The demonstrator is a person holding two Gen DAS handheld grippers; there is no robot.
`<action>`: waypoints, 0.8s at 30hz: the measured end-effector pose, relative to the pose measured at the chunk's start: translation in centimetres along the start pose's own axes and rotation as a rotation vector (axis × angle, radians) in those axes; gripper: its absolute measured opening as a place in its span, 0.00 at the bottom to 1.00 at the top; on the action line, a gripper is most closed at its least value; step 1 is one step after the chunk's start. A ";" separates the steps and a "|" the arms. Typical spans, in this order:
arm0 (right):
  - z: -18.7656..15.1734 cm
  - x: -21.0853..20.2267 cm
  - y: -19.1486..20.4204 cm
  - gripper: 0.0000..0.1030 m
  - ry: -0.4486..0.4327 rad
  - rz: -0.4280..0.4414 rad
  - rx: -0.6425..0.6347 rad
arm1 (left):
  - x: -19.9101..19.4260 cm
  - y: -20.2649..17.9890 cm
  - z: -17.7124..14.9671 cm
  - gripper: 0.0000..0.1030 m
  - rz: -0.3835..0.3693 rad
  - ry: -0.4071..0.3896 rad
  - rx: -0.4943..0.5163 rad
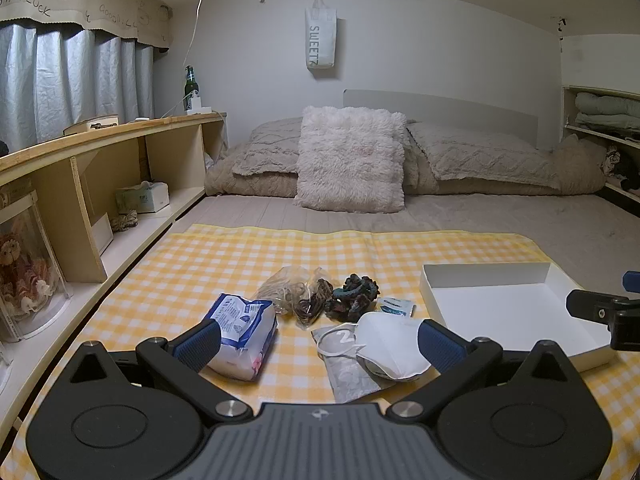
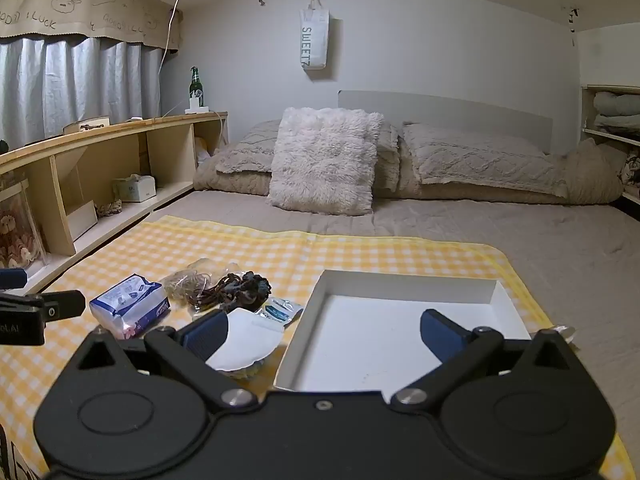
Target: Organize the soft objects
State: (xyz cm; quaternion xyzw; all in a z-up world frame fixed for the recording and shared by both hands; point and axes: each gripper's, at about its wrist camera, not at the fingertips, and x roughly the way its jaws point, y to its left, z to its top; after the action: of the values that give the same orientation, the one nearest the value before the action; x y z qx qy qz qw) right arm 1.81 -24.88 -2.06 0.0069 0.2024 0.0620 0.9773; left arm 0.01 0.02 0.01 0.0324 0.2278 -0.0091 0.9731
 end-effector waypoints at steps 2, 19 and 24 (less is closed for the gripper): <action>0.0 0.0 0.0 1.00 0.000 -0.001 -0.001 | 0.0 0.0 0.0 1.00 -0.001 0.000 0.000; -0.1 0.0 -0.3 1.00 0.001 -0.005 -0.008 | 0.0 0.0 0.0 1.00 -0.001 0.002 0.000; -0.3 0.2 -0.1 1.00 0.002 -0.006 -0.010 | 0.0 0.0 0.0 1.00 -0.001 0.003 0.000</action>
State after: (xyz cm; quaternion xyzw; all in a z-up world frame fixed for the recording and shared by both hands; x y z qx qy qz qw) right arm 1.87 -24.99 -2.44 0.0015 0.2030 0.0602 0.9773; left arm 0.01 0.02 0.01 0.0323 0.2290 -0.0095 0.9728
